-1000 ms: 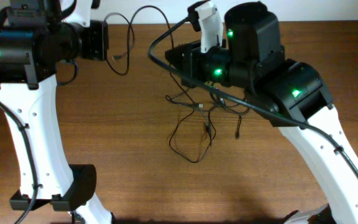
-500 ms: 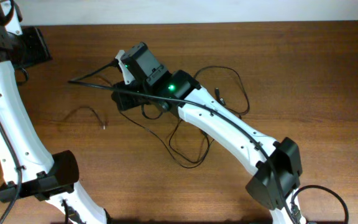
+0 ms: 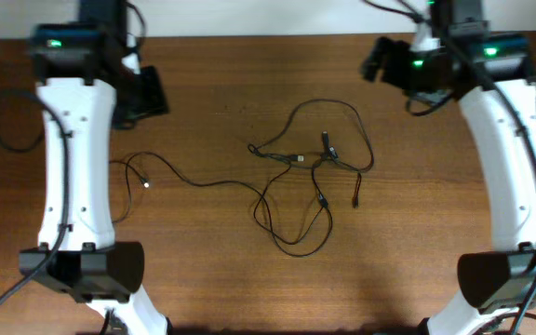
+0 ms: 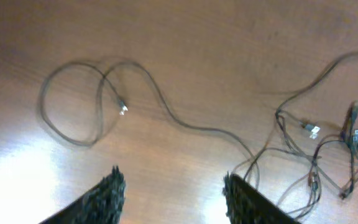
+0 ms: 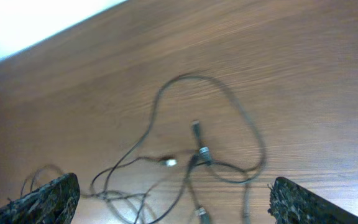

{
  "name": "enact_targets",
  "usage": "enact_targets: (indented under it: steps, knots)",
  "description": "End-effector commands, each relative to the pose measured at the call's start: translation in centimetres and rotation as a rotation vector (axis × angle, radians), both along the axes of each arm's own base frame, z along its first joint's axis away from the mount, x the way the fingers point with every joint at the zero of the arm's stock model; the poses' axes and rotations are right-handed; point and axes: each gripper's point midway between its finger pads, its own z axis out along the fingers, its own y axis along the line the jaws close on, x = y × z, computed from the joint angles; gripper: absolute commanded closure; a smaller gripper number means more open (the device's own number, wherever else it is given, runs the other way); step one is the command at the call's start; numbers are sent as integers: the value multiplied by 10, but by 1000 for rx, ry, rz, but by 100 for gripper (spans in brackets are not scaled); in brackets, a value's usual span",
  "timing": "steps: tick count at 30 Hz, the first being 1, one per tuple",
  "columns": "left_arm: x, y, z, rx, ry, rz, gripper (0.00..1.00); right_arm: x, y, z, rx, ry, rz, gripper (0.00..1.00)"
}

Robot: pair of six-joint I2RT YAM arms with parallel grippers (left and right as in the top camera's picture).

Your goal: Untangle cables

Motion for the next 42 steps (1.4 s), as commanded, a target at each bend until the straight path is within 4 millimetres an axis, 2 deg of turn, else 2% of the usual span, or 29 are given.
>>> enact_targets:
  steps: [1, 3, 5, 8, 10, 13, 18, 19, 22, 24, 31, 36, 37, 38, 39, 40, 42]
  knots:
    - [-4, -28, -65, 1, 104, 103, 46, 3, -28, 0, -20, 0, -56, 1]
    - [-14, -32, -108, -9, 177, 203, 49, 3, -32, 0, -33, 1, -66, 1]
    - [-24, -33, -144, -18, 228, 239, 51, 3, -31, -1, -47, -3, -44, 1]
    - [-24, -37, -195, -45, 214, 238, 60, -2, -32, -4, -52, 17, -37, 1]
    - [-17, -36, -208, -47, 175, 238, 62, -3, -32, -5, -61, 21, -22, 1]
    - [-17, -29, -217, -43, 183, 256, 63, -4, -32, -5, -62, 25, -22, 1]
    - [-18, 16, -224, -50, 206, 378, 67, -4, -32, -5, -62, 26, -22, 1]
    - [-18, 20, -228, -50, 215, 390, 67, -4, -32, -5, -62, 25, -22, 1]
    - [-25, 20, -256, -38, 293, 387, 67, -4, -32, -5, -63, 25, -22, 1]
    - [-25, 20, -266, -35, 308, 388, 68, -4, -34, -5, -74, 25, -29, 1]
    - [-7, 20, -268, -46, 242, 386, 66, -4, -34, -5, -74, 25, -29, 1]
    - [-16, 21, -279, -41, 257, 387, 71, -4, -34, -6, -74, 26, -29, 1]
    - [-20, 20, -284, -40, 265, 386, 72, -4, -34, -6, -74, 26, -29, 1]
    - [-28, 21, -289, -32, 282, 386, 79, -4, -34, -6, -74, 26, -29, 1]
    - [-30, 22, -291, -19, 291, 350, 92, -4, -34, -6, -74, 26, -29, 1]
    - [-31, 22, -291, -14, 296, 329, 100, -4, -34, -6, -74, 27, -29, 1]
    - [-28, 25, -286, 2, 285, 301, 100, -6, -34, -7, -74, 35, -29, 1]
